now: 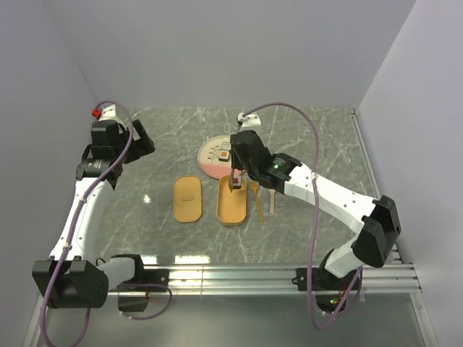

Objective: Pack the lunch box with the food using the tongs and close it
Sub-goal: Place the food into the lunch box

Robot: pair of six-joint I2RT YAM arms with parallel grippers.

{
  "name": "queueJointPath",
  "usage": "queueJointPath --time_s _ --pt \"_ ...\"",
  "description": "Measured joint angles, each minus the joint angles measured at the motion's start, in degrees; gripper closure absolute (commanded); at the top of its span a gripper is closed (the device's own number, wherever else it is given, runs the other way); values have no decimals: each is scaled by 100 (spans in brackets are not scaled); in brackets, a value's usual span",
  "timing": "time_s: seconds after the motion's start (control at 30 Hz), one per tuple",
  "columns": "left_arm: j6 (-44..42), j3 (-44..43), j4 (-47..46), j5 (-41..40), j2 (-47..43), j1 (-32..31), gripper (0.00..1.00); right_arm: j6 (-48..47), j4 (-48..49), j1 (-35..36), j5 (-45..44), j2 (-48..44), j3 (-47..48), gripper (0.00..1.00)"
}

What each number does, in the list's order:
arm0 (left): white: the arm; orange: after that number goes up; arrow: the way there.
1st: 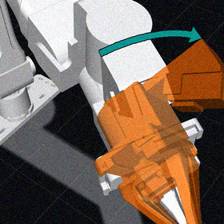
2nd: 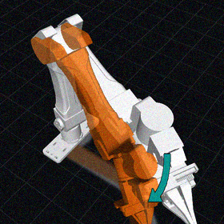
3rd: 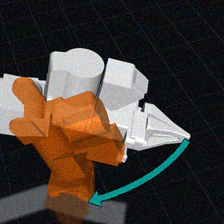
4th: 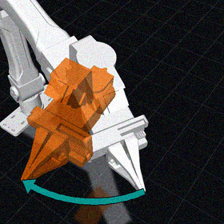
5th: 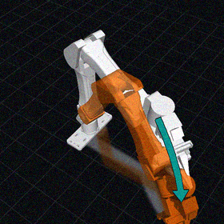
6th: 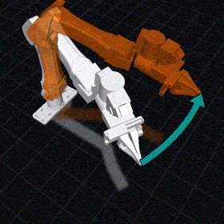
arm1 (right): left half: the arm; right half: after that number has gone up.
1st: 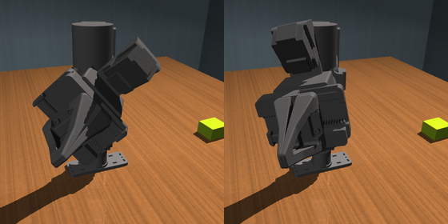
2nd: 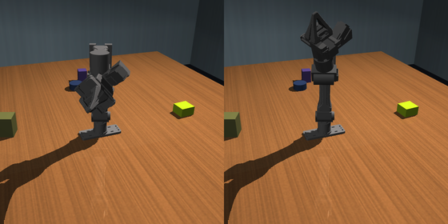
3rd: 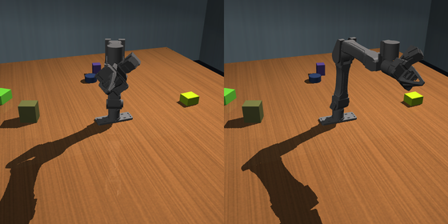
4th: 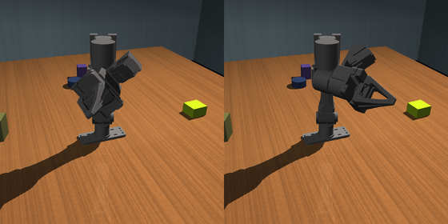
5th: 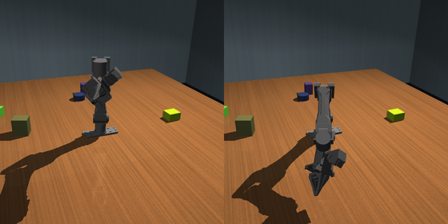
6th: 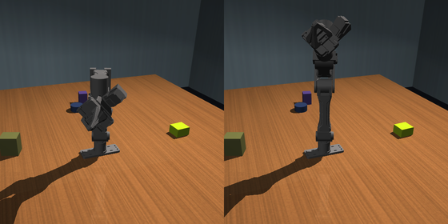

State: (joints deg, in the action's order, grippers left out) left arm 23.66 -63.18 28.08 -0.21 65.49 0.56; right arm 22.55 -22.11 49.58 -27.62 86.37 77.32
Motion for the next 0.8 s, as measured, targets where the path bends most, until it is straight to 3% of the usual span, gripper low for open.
queueJointPath --time_s 0.8 --pt "-22 15 11 15 -55 -168 1 210 -105 15 -131 918 175 82"
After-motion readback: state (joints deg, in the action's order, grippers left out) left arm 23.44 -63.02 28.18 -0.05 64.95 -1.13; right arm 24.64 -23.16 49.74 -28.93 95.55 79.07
